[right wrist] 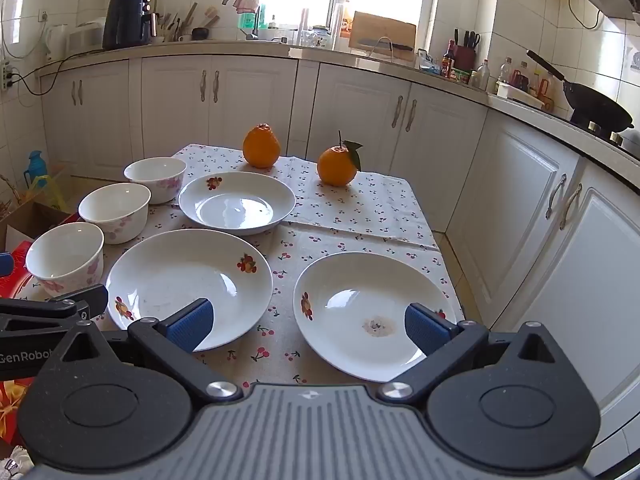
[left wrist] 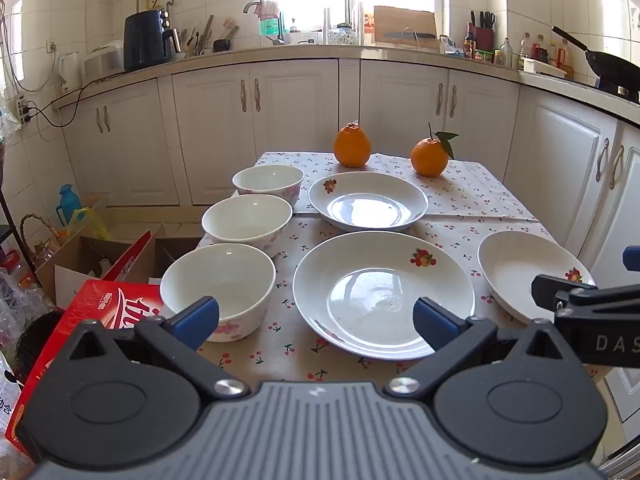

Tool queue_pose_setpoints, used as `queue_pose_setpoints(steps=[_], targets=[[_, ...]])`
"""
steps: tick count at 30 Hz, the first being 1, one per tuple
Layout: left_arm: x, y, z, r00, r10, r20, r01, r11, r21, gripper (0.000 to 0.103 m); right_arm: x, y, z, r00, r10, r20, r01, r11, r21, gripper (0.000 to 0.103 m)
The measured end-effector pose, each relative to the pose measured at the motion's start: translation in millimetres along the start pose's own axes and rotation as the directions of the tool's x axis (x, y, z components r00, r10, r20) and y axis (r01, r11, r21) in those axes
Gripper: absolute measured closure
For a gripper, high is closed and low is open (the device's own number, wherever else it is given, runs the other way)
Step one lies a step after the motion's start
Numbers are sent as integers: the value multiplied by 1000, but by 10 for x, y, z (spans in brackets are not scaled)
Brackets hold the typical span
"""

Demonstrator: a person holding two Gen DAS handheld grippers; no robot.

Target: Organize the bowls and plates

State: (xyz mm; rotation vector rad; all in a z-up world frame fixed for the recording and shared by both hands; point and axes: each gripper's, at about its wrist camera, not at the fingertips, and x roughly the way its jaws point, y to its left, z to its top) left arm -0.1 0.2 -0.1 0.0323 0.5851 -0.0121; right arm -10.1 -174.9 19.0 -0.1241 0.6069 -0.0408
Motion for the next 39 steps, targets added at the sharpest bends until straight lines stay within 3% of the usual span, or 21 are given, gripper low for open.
queue_pose_setpoints(steps=[39], targets=[[-19,16,11,1000,2,-3,-2,1000,-7,1,-13,-6,2,1000,6,3,-6,1000,-9,0]])
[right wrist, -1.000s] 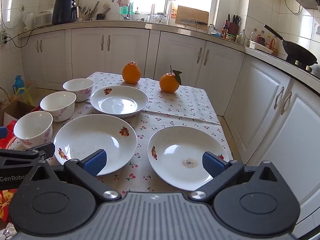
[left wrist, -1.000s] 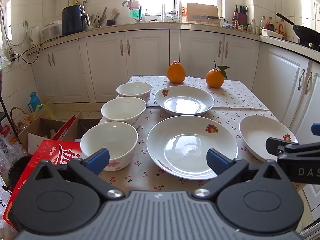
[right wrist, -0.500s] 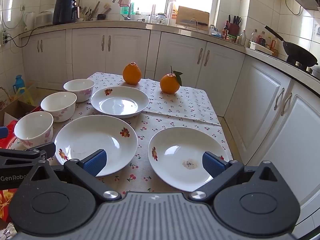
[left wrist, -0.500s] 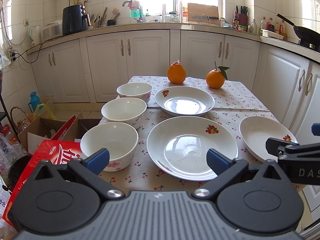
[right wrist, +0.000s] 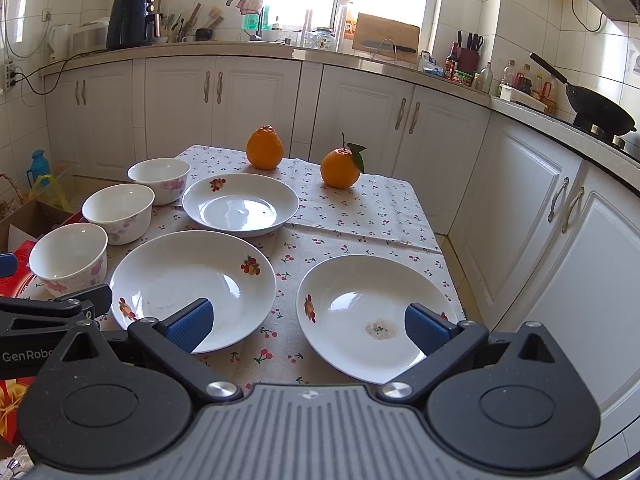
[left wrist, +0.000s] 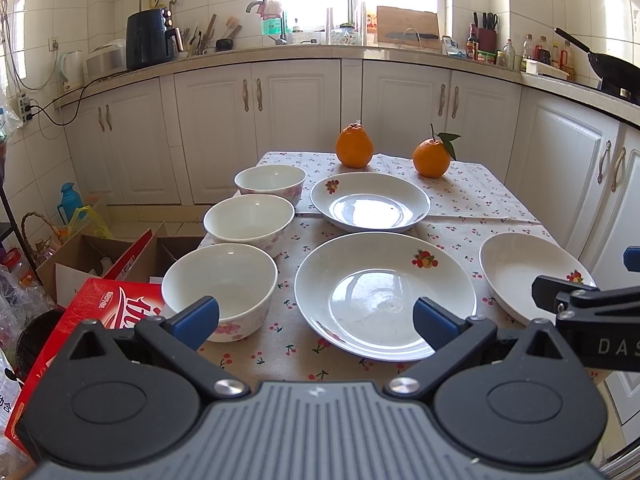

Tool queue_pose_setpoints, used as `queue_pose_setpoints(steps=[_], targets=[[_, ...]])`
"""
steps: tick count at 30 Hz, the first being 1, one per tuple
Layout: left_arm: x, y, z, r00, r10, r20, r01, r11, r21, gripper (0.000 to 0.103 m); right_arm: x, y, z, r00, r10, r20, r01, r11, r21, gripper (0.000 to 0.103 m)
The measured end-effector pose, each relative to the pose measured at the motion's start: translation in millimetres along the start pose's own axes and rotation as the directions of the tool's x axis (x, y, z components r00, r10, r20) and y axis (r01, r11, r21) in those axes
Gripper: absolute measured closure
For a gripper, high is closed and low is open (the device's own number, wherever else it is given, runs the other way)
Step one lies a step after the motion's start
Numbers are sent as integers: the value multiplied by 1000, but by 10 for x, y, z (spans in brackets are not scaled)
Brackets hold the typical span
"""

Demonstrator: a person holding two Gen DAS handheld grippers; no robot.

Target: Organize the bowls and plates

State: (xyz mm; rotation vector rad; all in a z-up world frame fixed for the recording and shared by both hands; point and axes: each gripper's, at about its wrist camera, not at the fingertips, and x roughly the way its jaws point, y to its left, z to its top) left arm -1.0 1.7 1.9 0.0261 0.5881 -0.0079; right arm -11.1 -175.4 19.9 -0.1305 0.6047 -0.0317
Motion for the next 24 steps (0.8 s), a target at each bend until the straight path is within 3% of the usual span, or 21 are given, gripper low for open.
queue_pose_setpoints(steps=[24], targets=[[-3,4,-5,1000,0,-2,0,1000,-2,1,-5,1,0,1000,-3,4,3,1000,-4,0]])
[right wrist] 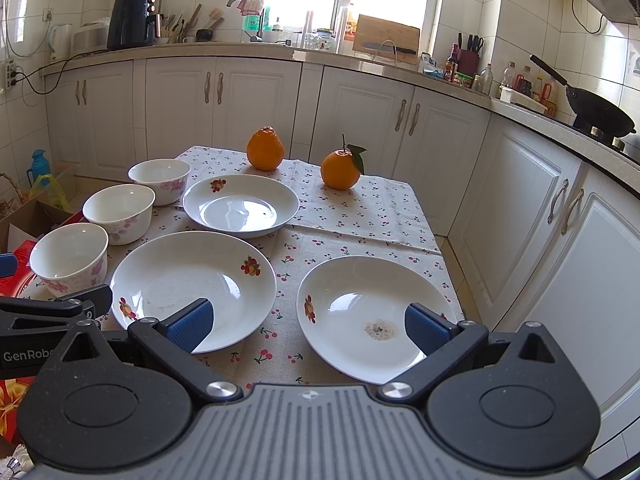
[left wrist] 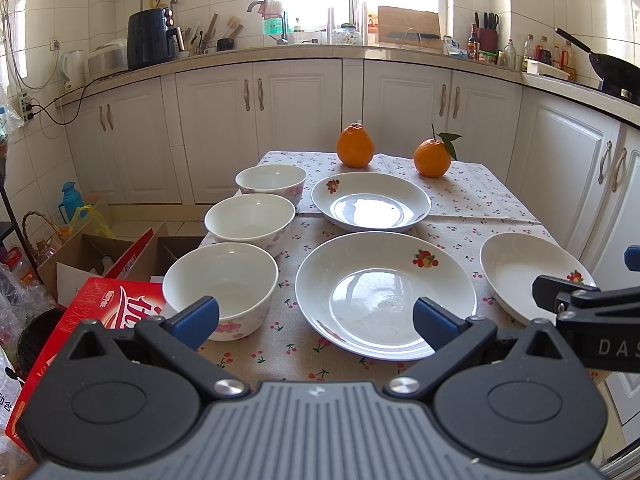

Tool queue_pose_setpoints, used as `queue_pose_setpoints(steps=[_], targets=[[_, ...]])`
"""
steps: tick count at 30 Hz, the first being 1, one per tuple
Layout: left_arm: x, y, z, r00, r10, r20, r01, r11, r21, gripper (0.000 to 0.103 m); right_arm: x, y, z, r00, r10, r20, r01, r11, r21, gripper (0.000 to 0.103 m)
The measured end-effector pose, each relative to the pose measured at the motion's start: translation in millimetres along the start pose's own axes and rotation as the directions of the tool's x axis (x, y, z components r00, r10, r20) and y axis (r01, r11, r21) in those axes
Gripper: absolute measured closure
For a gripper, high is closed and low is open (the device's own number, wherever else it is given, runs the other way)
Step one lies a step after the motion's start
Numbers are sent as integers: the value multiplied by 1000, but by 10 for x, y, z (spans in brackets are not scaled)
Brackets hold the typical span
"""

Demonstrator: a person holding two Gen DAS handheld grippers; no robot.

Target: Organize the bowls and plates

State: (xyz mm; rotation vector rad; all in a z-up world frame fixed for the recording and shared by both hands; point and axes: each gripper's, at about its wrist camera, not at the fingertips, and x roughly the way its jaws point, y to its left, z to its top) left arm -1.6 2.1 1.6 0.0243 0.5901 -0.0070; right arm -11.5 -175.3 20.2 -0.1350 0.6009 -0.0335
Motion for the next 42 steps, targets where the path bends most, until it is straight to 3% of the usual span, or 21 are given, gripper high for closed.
queue_pose_setpoints(steps=[42], targets=[[78,-21,46,1000,-22,-14,22,1000,20,1,17,-17,10,1000,3,2,-3,1000,-9,0]])
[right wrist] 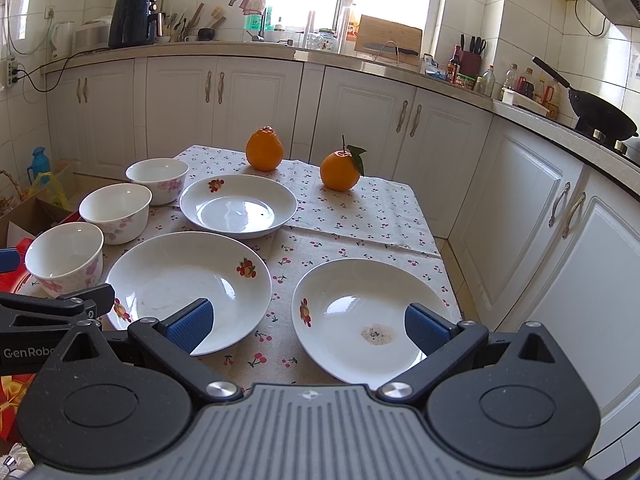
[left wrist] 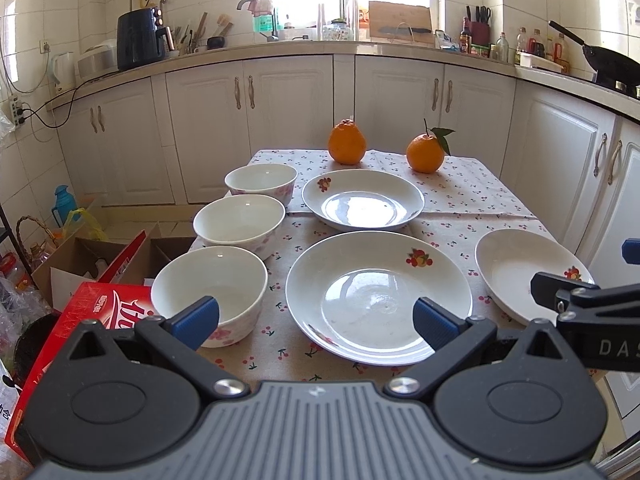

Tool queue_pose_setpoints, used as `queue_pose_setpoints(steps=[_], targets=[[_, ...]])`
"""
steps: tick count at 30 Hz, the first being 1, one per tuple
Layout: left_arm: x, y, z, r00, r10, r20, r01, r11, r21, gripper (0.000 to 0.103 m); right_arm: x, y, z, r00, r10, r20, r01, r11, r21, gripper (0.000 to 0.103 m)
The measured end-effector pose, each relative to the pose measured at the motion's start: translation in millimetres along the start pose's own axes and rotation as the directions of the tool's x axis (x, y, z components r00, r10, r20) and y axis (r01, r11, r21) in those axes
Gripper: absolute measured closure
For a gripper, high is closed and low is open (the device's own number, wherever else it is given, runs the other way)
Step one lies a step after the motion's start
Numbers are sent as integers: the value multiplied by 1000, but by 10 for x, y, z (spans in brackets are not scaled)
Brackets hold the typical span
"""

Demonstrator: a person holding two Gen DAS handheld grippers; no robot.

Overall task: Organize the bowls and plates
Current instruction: 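Move the left gripper toward the rim of the stained white plate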

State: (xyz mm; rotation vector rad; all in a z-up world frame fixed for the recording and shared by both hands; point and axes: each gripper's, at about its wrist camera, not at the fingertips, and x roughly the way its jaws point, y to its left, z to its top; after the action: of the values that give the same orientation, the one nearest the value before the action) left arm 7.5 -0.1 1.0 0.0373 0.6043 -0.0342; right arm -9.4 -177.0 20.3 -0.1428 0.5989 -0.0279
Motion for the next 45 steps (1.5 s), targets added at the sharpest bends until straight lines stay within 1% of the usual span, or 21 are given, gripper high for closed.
queue_pose_setpoints(steps=[3,5,9,14,19,24,28,30,32,36,40,45], targets=[[37,-1,31,999,-32,-8,33,999,6,1,8,-41,18,1000,17,5,-17,1000,-4,0],[53,-21,54,999,-51,-9,51,999,19,1,9,-82,27,999,42,16,-42,999,-11,0],[63,-86,114,999,-49,14,48,997,65,1,18,-202,30,996,87,36,-85,996,-39,0],[113,-156,216,997,-68,31,64,993,104,1,74,-422,6,996,73,47,-70,995,-65,0],[206,-218,302,991,-124,45,118,987,113,1,175,-689,-66,998,61,25,-59,996,-70,0],[350,-327,362,988,-155,18,151,977,149,1,300,-903,-202,997,77,-11,-78,996,-54,0],[454,-397,415,979,-203,-8,202,964,173,1,412,-1016,-344,993,109,-51,-111,993,-42,0],[498,-417,439,968,-249,-25,249,953,173,1,486,-1058,-420,989,122,-78,-125,991,-39,0],[554,-453,465,959,-279,-59,285,944,168,1,578,-1094,-502,985,137,-107,-141,989,-38,0],[648,-575,485,945,-309,-103,323,930,176,1,733,-1149,-614,975,163,-152,-169,985,-30,0],[714,-732,499,929,-344,-135,365,908,205,1,881,-1213,-704,964,183,-192,-189,982,-11,0],[792,-905,561,919,-365,-147,391,890,236,1,1040,-1266,-746,955,202,-215,-209,978,-8,0]])
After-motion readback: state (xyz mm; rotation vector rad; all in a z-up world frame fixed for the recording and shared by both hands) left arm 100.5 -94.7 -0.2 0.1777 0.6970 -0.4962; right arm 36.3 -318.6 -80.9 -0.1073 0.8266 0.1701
